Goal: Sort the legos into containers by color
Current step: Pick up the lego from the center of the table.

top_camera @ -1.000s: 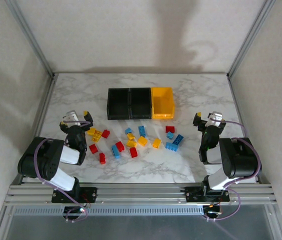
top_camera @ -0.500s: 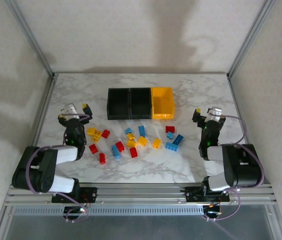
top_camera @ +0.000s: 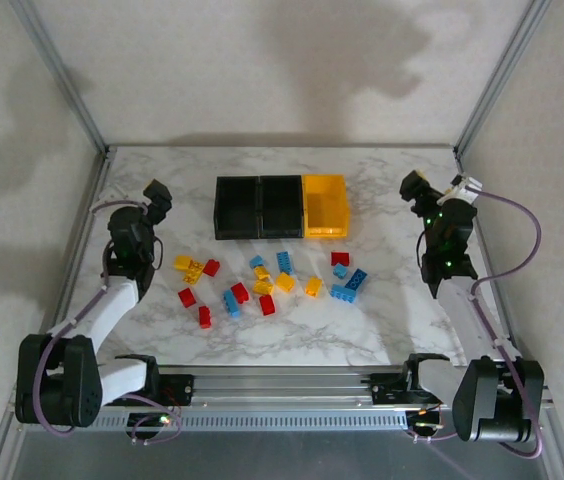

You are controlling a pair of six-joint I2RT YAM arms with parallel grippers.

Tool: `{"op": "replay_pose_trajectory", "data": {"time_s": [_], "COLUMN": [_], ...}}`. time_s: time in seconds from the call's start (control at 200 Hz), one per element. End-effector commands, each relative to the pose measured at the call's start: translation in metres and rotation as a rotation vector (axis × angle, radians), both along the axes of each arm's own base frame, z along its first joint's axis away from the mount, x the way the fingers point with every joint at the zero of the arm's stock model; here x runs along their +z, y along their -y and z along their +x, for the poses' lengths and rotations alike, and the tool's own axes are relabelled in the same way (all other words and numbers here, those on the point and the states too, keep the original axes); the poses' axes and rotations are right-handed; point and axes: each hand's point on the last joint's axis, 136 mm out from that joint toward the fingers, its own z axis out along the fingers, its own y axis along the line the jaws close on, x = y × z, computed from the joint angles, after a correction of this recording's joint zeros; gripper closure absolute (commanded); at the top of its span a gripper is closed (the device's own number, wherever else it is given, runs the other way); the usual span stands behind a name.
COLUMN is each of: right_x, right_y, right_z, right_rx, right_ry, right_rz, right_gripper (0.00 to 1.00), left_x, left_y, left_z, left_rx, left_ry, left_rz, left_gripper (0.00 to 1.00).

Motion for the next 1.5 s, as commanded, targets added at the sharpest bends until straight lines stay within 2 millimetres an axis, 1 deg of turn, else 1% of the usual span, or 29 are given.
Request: {"op": "replay_pose_trajectory", "data": {"time_s": [0.0,0.025,0.095,0.135,0.185,0.24,0.315,0.365,0.456,0.516,0.636,0.721,0.796,0.881,0.946,1.111,1.212,1.352,1.497], "right_x": [-0.029,-0.035,-0.053,-0.063,-0.075,-0.089,-0.107,-0.119,-0.138,-0.149,-0.171,-0.186,-0.193,-0.202,-0.207,-0.221,-0.23,-0.243,-0.248], "right_y": [-0.033,-0.038,-0.05,-0.057,-0.06,-0.065,-0.074,-0.078,-0.094,-0.105,-0.122,-0.133,-0.138,-0.144,-0.151,-0.166,-0.169,-0.169,-0.168], "right_z": [-0.009,-0.011,-0.018,-0.023,-0.03,-0.037,-0.046,-0.052,-0.059,-0.062,-0.065,-0.064,-0.061,-0.056,-0.053,-0.047,-0.045,-0.046,-0.046], "right_rx": [0.17,0.195,0.241,0.255,0.242,0.247,0.261,0.255,0.276,0.293,0.321,0.337,0.336,0.344,0.361,0.386,0.384,0.378,0.369], "right_ry": [-0.21,-0.246,-0.341,-0.393,-0.46,-0.527,-0.602,-0.654,-0.719,-0.754,-0.823,-0.871,-0.895,-0.925,-0.941,-0.984,-1.008,-1.039,-1.049], "right_rz": [0.096,0.101,0.107,0.083,0.045,0.032,0.031,0.022,-0.007,-0.041,-0.075,-0.115,-0.162,-0.185,-0.207,-0.255,-0.279,-0.297,-0.307], "right_gripper": [0.14,0.17,0.19,0.2,0.2,0.24,0.26,0.27,0.27,0.27,0.26,0.25,0.24,0.27,0.27,0.27,0.28,0.31,0.34], "left_x": [-0.021,-0.024,-0.029,-0.031,-0.033,-0.035,-0.037,-0.04,-0.045,-0.046,-0.046,-0.049,-0.054,-0.054,-0.053,-0.059,-0.06,-0.06,-0.061], "left_y": [0.036,0.045,0.071,0.083,0.095,0.112,0.134,0.144,0.16,0.169,0.183,0.19,0.195,0.2,0.201,0.203,0.203,0.203,0.204], "left_z": [-0.008,-0.01,-0.018,-0.024,-0.033,-0.041,-0.05,-0.055,-0.061,-0.064,-0.069,-0.072,-0.074,-0.077,-0.078,-0.079,-0.08,-0.081,-0.08], "left_rx": [-0.161,-0.201,-0.3,-0.331,-0.357,-0.405,-0.473,-0.497,-0.54,-0.563,-0.598,-0.611,-0.617,-0.629,-0.629,-0.629,-0.625,-0.624,-0.623], "left_ry": [-0.133,-0.149,-0.186,-0.204,-0.226,-0.235,-0.249,-0.268,-0.284,-0.291,-0.299,-0.306,-0.318,-0.317,-0.313,-0.328,-0.33,-0.331,-0.332], "left_rz": [-0.139,-0.151,-0.17,-0.164,-0.157,-0.169,-0.178,-0.175,-0.182,-0.178,-0.175,-0.166,-0.164,-0.165,-0.16,-0.156,-0.154,-0.152,-0.15], "left_gripper": [0.0,0.0,0.01,0.01,0.02,0.05,0.07,0.09,0.13,0.14,0.15,0.15,0.15,0.15,0.15,0.15,0.15,0.15,0.15]}}
